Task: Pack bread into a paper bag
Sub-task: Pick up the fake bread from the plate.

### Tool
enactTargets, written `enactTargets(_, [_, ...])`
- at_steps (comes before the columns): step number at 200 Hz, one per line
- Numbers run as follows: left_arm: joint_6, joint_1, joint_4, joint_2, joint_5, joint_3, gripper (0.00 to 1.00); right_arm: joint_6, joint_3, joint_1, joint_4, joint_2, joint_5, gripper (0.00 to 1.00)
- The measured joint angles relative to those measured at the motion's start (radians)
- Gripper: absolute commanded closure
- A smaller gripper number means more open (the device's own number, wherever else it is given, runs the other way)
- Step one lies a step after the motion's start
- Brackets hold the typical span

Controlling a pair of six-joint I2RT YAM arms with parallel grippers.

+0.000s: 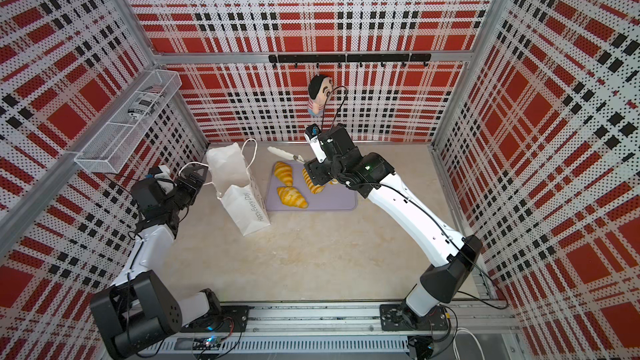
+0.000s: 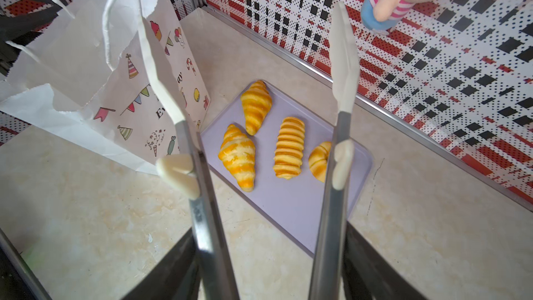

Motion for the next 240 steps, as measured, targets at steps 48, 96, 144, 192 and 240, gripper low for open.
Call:
enactTargets(48, [0.018, -0.001, 0.0, 0.051, 0.021, 0.022, 0.02, 0.013, -0.034, -0.072, -0.019, 0.006, -0.051, 0.26])
enactTargets(96, [0.04, 0.0, -0.029, 0.094, 0.025, 0.073, 0.02, 0.007, -0.033, -0.081, -0.051, 0.109, -0.079, 0.26])
enactTargets(144, [0.062, 0.014, -0.051, 0.107, 0.034, 0.114, 0.02, 0.009, -0.054, -0.116, -0.074, 0.25, -0.052, 0.27])
enactTargets(192, [0.068, 0.02, -0.056, 0.12, 0.045, 0.118, 0.02, 0.015, -0.087, -0.182, -0.064, 0.28, -0.042, 0.28])
enactTargets(240, [0.069, 0.02, -0.058, 0.121, 0.047, 0.118, 0.02, 0.018, -0.085, -0.197, -0.032, 0.347, -0.037, 0.29])
